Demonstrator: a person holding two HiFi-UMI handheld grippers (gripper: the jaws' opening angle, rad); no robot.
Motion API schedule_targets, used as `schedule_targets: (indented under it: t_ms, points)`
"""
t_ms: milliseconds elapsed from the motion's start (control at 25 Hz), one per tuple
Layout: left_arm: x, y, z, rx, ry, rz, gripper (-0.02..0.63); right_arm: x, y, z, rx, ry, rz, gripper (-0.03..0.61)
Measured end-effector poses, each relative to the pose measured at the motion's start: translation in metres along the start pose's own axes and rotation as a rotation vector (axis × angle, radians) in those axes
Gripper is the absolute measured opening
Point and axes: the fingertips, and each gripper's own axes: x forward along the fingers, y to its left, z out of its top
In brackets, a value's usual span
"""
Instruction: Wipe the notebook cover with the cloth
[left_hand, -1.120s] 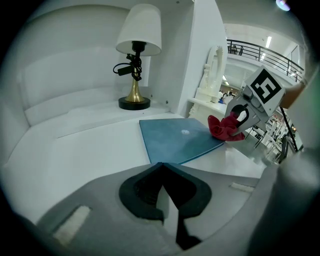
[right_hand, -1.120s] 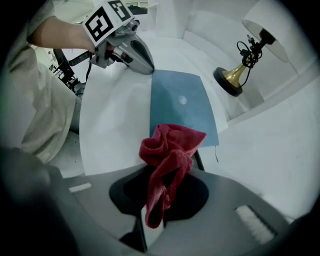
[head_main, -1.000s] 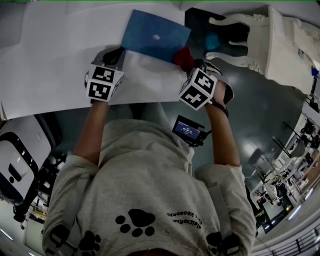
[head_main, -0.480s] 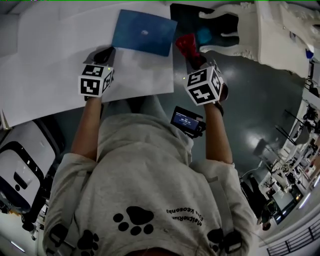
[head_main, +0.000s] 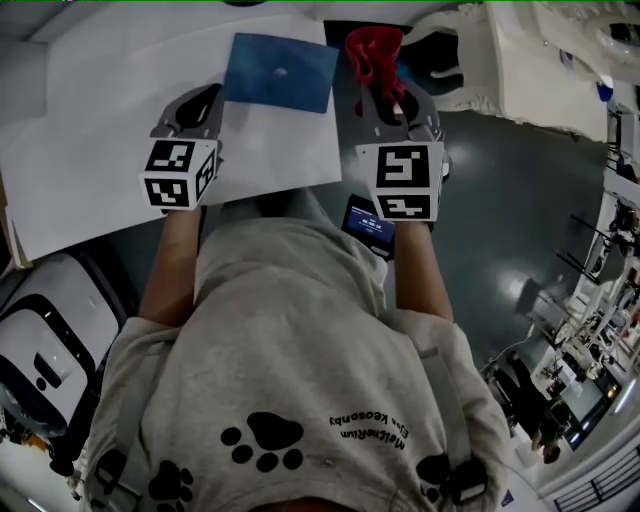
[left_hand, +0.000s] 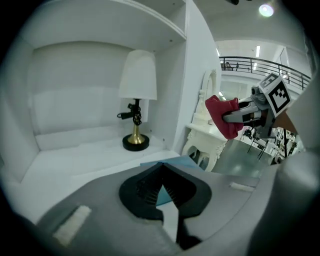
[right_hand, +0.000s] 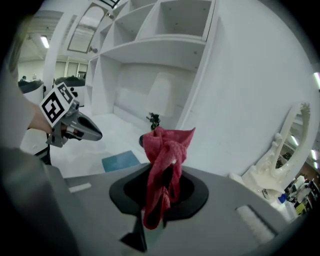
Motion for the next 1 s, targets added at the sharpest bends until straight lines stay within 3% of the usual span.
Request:
schedule_targets:
  t_ms: [520,680,840,1000]
  points:
    - [-0.079,-0.042,0.137,0.098,-0.379,0.052,-0.002,-0.077,0.009,0.128,0.142,-0.465,-0.110,0.048]
    - [-0.104,-0.059,0.168,0.150,-0.487,0.061,-0.002,-0.089,0.010,0.144,0.184,-0.543,-0.127,0.048]
    - [-0.117,-0.068,0.176,0.162,-0.532,0.056,-0.002,-0.097,0.014,0.153,0.205,-0.607,-0.136,0.048]
    - [-0.115,-0.072,0.170,0.167,-0.525,0.034,-0.003,-0.096,0.027,0.148,0.216,-0.608,-0.116,0.046]
